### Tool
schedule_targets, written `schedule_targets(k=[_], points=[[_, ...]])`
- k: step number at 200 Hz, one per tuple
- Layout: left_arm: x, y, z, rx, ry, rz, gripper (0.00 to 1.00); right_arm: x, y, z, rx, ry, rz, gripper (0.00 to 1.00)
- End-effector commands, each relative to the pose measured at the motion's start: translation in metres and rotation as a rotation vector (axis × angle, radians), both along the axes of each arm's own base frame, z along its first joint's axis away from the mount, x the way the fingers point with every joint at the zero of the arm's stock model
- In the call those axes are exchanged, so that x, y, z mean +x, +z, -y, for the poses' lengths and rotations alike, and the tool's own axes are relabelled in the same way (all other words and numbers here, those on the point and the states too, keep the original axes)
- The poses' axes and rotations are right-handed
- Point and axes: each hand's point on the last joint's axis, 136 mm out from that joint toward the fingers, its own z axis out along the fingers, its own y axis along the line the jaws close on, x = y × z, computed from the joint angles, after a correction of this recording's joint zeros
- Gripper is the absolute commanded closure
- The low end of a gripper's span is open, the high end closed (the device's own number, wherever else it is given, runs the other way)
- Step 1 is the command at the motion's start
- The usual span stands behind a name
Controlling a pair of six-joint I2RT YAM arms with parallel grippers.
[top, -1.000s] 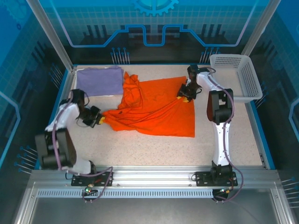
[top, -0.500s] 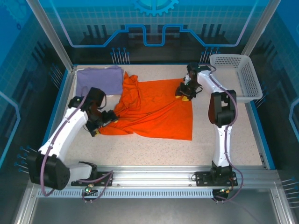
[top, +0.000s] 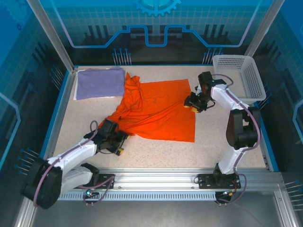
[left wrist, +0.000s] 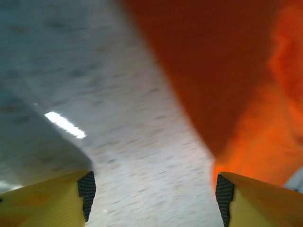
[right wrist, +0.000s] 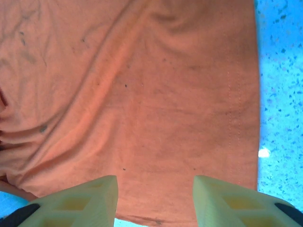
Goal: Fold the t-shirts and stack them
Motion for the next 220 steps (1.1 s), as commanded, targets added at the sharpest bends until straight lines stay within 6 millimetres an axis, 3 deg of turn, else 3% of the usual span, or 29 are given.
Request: schedule_targets(k=[1, 62, 96, 131, 144, 188, 201, 220], points=[[0.038, 0.029, 0.019, -0.072, 0.029, 0.159, 0.31, -0.001, 0.010, 0.005, 0.029, -0.031, 0.043, 0.54], [0.027, 0.003, 0.011, -0.002, 0.059, 0.073, 0.50, -0.017, 0.007, 0.027, 0.029, -0.074, 0.038, 0.56], [0.025, -0.007, 0.002, 0.041, 0.083, 0.061, 0.61, -0.029, 0.004, 0.032, 0.034, -0.084, 0.025, 0.57], [0.024, -0.015, -0.002, 0.066, 0.081, 0.069, 0.67, -0.038, 0.001, 0.035, 0.035, -0.084, 0.017, 0.59], [0.024, -0.018, -0.002, 0.075, 0.070, 0.065, 0.73, -0.042, 0.000, 0.035, 0.033, -0.082, 0.013, 0.59], [0.034, -0.016, 0.000, 0.109, 0.022, 0.105, 0.82, -0.066, -0.010, 0.035, 0.037, -0.069, -0.025, 0.59], [0.038, -0.013, 0.000, 0.124, 0.002, 0.123, 1.00, -0.077, -0.015, 0.035, 0.040, -0.071, -0.044, 0.59], [0.042, -0.005, 0.000, 0.150, -0.019, 0.135, 1.00, -0.097, -0.025, 0.037, 0.041, -0.101, -0.089, 0.57]])
